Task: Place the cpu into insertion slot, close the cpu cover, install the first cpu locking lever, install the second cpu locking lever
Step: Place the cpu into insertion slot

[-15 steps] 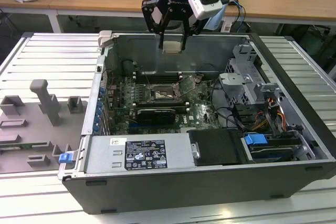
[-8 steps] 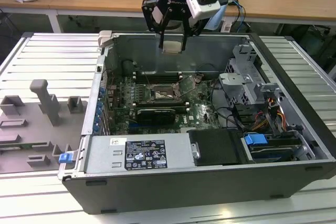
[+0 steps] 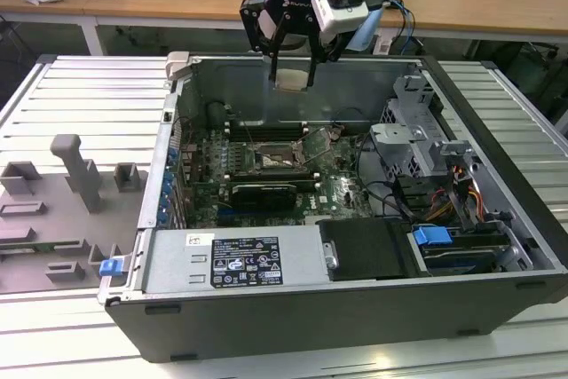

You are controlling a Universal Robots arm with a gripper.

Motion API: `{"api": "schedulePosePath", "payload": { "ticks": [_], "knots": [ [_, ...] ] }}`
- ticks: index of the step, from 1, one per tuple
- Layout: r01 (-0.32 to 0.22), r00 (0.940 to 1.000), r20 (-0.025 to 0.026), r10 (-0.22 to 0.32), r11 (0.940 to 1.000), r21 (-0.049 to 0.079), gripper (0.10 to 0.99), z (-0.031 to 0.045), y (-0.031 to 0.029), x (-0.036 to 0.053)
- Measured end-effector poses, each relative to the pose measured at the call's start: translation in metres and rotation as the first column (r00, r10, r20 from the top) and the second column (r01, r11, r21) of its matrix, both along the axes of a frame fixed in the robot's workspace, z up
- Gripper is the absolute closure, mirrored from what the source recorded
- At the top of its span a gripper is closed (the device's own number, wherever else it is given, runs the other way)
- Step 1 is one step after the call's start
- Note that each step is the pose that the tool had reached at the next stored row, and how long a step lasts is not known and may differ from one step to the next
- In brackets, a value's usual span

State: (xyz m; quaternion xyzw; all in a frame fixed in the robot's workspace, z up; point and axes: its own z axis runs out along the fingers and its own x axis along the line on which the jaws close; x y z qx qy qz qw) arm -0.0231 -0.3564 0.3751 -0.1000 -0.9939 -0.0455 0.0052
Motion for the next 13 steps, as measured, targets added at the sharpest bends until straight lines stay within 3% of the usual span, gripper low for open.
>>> {"api": "schedulePosePath", "payload": {
  "ticks": [13],
  "knots": [
    [0.080, 0.9968, 0.0000, -0.080, 0.9968, 0.000, 0.561, 0.0000, 0.0000, 0.0000]
  ]
}}
